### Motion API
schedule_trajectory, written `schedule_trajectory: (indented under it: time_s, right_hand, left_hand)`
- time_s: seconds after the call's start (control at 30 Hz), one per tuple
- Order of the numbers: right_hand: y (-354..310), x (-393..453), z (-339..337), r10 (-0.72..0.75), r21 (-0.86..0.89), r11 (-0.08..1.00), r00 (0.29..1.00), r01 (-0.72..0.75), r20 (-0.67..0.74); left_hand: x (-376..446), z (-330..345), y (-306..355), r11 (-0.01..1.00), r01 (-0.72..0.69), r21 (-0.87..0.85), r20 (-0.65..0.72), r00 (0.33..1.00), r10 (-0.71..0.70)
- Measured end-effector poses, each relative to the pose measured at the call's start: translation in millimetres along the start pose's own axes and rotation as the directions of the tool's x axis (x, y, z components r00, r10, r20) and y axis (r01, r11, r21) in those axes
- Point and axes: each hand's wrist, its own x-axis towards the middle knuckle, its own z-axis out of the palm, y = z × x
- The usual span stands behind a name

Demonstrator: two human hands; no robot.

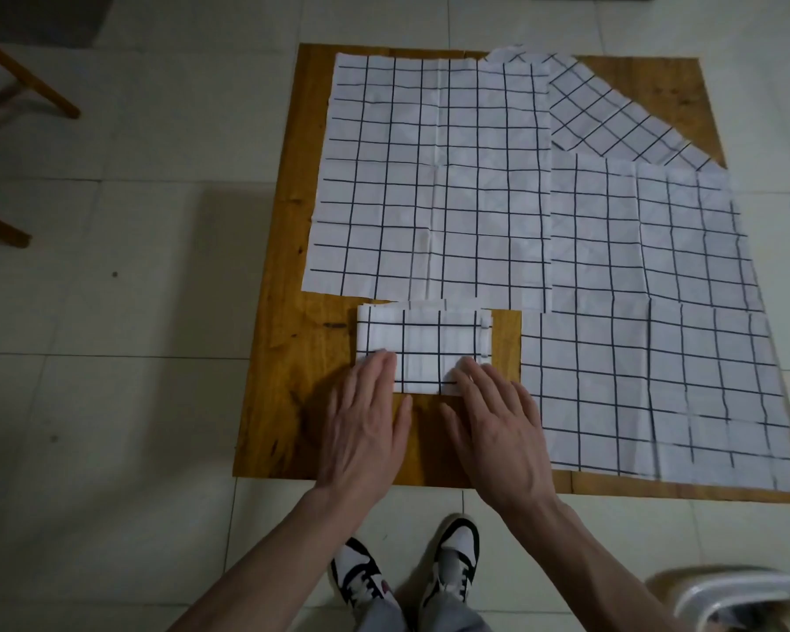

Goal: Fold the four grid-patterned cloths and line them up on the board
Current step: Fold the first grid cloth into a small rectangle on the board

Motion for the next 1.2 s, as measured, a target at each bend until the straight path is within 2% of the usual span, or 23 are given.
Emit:
schedule_trajectory:
  time_s: [0.07,0.17,0.23,0.4,0.53,0.77,0.9,1.1,1.13,1.2]
  right_hand:
    - [-0.8,4.2,-4.3,-0.005,0.009,1.000,1.000,0.006,-0.021]
    - [-1.2,8.0,-7.8,-0.021,0.024,0.999,0.997,0.023,-0.068]
    - [-1.9,9.2,-8.4,-0.021,0.024,0.999,0.996,0.023,-0.084]
    - [-2.5,10.5,-9.1,-0.013,0.029,0.999,0.997,0.016,-0.070]
    - [-1.9,10.5,-9.5,-0.026,0.027,0.999,0.998,0.028,-0.065]
    - [-0.7,23.3,-21.8,-0.059,0.063,0.996,0.997,0.056,0.054]
    - [-9.7,44.4,-34.3,-0.113,0.137,0.984,0.994,0.111,0.003]
    - [-31.7,86.1,-51.4,-0.220,0.376,0.907,0.975,0.192,0.033]
    - [-34.6,90.0,-52.2,-0.216,0.424,0.890,0.974,0.168,0.067]
    - [-35.3,93.5,-53.7,-0.164,0.597,0.802,0.969,0.021,0.186]
  left_hand:
    - [9.9,-6.5,13.3,0.971,0.226,-0.071,-0.054,0.972,-0.230]
    - [31.5,-15.6,27.2,0.821,0.537,-0.193,0.016,0.838,-0.545]
    - [45.0,-21.4,32.1,0.746,0.620,-0.243,0.071,0.778,-0.624]
    - [61.8,-26.0,33.9,0.646,0.713,-0.271,0.149,0.694,-0.704]
    - [59.8,-26.9,28.9,0.638,0.716,-0.282,0.197,0.694,-0.692]
    - [43.1,-30.2,15.3,0.739,0.487,-0.465,0.093,0.858,-0.506]
    - [37.0,-41.9,5.1,0.586,0.507,-0.632,0.266,0.852,-0.450]
    - [34.2,-55.8,-22.0,0.526,0.509,-0.681,0.420,0.861,-0.288]
    - [34.6,-59.5,-24.9,0.509,0.495,-0.705,0.415,0.869,-0.271]
    - [36.0,-64.8,-28.8,0.445,0.478,-0.757,0.401,0.878,-0.261]
